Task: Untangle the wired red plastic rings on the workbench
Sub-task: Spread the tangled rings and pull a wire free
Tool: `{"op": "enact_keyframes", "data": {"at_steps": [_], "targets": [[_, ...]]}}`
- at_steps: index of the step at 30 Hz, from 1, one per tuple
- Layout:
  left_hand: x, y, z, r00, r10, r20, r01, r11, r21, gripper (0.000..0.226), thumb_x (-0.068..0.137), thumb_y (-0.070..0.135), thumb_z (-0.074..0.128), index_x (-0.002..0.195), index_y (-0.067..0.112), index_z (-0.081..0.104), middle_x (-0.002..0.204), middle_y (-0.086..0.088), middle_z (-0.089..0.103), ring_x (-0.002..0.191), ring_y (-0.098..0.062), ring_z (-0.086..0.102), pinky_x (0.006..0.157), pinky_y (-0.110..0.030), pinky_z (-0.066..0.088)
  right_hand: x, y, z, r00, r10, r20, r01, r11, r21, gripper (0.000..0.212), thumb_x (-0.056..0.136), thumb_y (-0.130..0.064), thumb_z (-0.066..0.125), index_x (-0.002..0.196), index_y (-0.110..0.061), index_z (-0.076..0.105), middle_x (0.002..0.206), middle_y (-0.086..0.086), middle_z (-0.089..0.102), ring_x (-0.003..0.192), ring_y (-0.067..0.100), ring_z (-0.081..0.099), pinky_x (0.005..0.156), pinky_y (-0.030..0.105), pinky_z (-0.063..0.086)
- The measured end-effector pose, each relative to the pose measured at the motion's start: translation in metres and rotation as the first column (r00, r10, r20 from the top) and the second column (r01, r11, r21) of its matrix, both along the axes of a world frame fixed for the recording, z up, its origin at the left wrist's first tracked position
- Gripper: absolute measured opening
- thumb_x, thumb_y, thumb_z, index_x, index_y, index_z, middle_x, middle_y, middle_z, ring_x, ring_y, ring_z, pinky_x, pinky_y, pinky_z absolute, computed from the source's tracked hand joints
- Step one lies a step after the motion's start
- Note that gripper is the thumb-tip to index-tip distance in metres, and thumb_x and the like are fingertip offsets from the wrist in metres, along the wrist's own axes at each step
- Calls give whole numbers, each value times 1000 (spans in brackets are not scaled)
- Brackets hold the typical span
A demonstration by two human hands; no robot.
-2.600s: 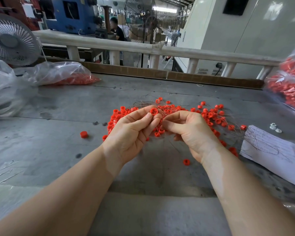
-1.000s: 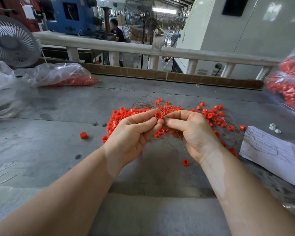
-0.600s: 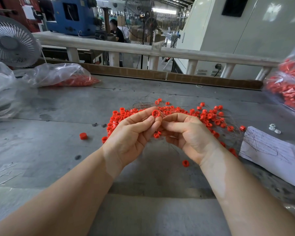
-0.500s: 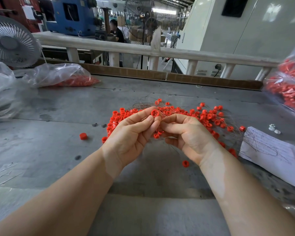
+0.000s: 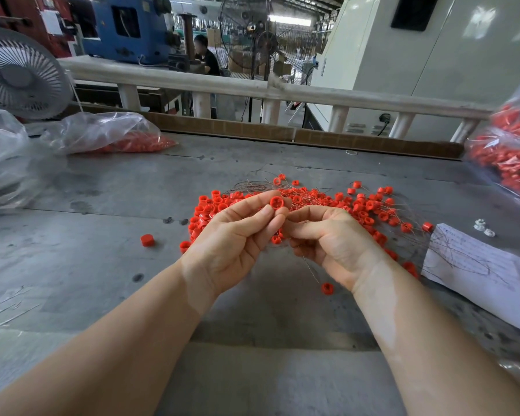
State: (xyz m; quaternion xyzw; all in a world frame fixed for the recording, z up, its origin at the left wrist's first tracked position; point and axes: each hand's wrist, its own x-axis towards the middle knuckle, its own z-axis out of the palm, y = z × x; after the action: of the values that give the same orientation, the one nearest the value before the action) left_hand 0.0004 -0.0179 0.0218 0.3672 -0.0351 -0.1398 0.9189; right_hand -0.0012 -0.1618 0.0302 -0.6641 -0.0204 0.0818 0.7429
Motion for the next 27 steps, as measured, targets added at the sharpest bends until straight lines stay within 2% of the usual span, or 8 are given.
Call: {"op": "enact_keyframes", "data": {"at_steps": [4, 10, 12, 16, 18, 22, 25, 27], "targets": [[2, 1, -1, 1000, 18, -13, -18, 1000, -6, 23, 67, -2, 56, 72, 6, 77, 80, -11, 73, 71, -12, 71, 59, -16, 55, 1, -1, -2, 998, -20, 62, 26, 994, -106, 13, 77, -4, 70, 70, -15, 68, 63, -3, 67, 57, 5, 62, 50, 17, 48], [4, 2, -3, 997, 63, -33, -64, 998, -3, 24, 77, -6, 54, 73, 4, 76, 81, -12, 73, 73, -14, 71, 60, -17, 56, 4, -7, -5, 962, -138, 237, 220, 905, -365, 17, 77, -3, 74, 72, -19, 69, 67, -7, 68, 64, -1, 62, 56, 12, 46], [5, 2, -4, 995, 87, -44, -87, 996, 2, 27, 83, -8, 51, 75, 3, 75, 82, -13, 73, 74, -15, 71, 59, -18, 56, 5, -8, -5, 937, -157, 313, 297, 829, -473, 19, 77, -1, 73, 73, -19, 68, 71, -7, 67, 67, -1, 61, 62, 12, 45], [4, 2, -4, 992, 118, -54, -117, 993, 21, 22, 86, -9, 49, 85, 1, 69, 78, -12, 72, 73, -15, 71, 58, -17, 56, 5, -10, -5, 898, -115, 425, 405, 596, -694, 20, 79, -4, 72, 74, -23, 66, 72, -13, 63, 72, 4, 59, 69, 19, 44], [4, 1, -4, 991, 125, -50, -123, 992, 33, 21, 87, -9, 48, 89, 1, 67, 76, -11, 72, 71, -14, 71, 59, -17, 56, 6, -12, -6, 887, -108, 449, 435, 527, -730, 21, 79, -6, 72, 74, -25, 65, 71, -16, 60, 72, 5, 58, 69, 20, 42], [4, 2, -5, 991, 129, -37, -128, 991, 43, 20, 88, -9, 48, 90, 0, 65, 76, -11, 72, 69, -13, 71, 60, -18, 56, 6, -11, -7, 887, -56, 458, 421, 501, -756, 22, 81, -5, 70, 77, -26, 65, 74, -14, 61, 72, 4, 57, 67, 17, 42], [4, 1, -5, 991, 130, -23, -128, 991, 47, 18, 87, -8, 49, 91, -1, 65, 76, -11, 72, 69, -13, 71, 62, -19, 57, 4, -5, -10, 888, 39, 458, 379, 503, -777, 18, 83, -5, 68, 86, -23, 71, 87, -7, 67, 84, 10, 61, 82, 26, 48], [4, 1, -4, 991, 130, -19, -129, 991, 48, 17, 87, -7, 49, 91, -1, 65, 75, -10, 72, 68, -13, 70, 62, -19, 57, 3, -1, -12, 876, 109, 469, 364, 485, -795, 21, 84, -6, 65, 92, -24, 73, 95, -4, 65, 93, 13, 59, 88, 30, 46]]}}
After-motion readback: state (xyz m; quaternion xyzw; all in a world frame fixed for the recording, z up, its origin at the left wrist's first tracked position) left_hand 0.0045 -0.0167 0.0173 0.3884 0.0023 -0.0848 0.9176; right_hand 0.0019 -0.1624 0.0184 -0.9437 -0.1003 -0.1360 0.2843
